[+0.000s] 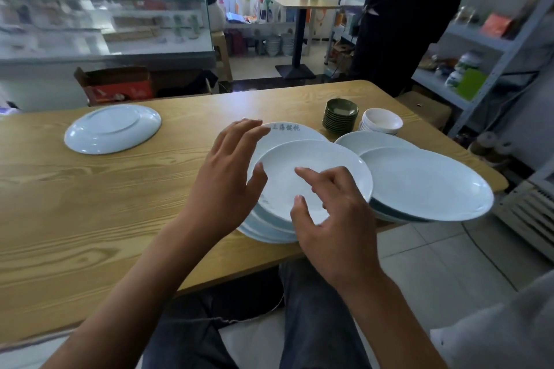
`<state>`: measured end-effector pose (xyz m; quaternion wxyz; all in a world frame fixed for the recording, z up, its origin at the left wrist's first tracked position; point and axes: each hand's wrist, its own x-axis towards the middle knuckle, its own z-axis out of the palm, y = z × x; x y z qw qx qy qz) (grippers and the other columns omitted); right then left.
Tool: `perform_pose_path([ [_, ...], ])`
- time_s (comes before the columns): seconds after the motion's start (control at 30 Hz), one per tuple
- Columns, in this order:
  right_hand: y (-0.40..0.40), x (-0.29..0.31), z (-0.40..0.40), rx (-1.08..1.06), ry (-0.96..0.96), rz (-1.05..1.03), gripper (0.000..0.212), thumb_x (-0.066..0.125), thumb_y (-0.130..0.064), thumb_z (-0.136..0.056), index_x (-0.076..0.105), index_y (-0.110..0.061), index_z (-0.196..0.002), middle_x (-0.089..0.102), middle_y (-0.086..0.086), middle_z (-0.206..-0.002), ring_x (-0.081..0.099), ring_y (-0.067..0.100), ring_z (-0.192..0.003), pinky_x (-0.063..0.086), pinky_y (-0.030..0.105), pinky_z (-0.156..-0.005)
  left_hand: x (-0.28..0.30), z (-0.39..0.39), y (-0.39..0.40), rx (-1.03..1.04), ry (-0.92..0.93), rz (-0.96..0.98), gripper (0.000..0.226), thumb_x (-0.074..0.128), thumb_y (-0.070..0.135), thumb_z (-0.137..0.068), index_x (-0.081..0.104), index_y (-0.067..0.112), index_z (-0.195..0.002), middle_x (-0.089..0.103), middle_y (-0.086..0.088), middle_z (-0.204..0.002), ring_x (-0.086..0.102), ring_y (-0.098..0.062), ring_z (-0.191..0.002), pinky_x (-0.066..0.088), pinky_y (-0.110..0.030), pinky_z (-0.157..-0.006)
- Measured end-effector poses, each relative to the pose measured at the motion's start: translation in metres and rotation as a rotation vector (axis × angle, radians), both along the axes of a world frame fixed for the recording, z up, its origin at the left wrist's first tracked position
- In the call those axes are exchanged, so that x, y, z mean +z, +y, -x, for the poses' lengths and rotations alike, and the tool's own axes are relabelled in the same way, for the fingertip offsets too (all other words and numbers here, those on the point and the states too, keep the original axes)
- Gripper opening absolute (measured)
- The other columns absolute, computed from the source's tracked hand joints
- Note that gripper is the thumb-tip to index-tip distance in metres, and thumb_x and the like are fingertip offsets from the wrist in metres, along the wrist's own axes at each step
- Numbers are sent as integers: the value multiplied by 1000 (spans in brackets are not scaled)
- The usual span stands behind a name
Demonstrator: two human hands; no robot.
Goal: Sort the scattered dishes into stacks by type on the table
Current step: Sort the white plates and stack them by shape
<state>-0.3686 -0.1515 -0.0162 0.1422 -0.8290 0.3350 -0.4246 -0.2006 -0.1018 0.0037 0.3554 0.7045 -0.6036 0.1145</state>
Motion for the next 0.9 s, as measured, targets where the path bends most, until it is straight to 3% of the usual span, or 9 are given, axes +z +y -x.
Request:
perform_pose_path([
  [0.27,22,20,-92,250,32,22,28,68,-23,-86,67,-22,-114,59,-7,-105,55,3,-90,45,9,-76,-12,-66,39,227,53,60,50,58,6,-87,47,13,-135,44,-5,-142,37,-22,-133,37,-39,-106],
  [0.43,39,11,-151,367,87,-17,28,61,-17,-88,66,-20,-115,55,-6,-105,54,7,-91,45,17,-73,-39,-123,62,418,124,63,50,61,6,-84,49,12,-132,48,-6,-138,42,-24,-127,40,-40,-100],
  [0.63,48,-48,-226,287,205,-218,32,58,-14,-87,62,-19,-119,56,-1,-116,57,16,-104,52,33,-87,-90,-188,77,585,245,-33,50,65,13,-85,49,9,-132,52,-12,-132,45,-31,-123,40,-45,-98],
  [0.77,40,-87,-262,213,317,-304,40,55,-17,-86,56,-19,-126,53,2,-123,50,20,-113,44,37,-98,-114,-220,77,656,278,57,44,65,10,-84,54,7,-127,52,-14,-134,45,-34,-123,39,-46,-102],
  [0.9,22,-92,-299,170,308,-350,40,55,-18,-85,55,-18,-125,54,4,-125,49,23,-116,42,38,-99,-118,-247,64,696,275,108,43,64,11,-85,55,9,-126,51,-13,-136,44,-31,-126,37,-41,-105],
])
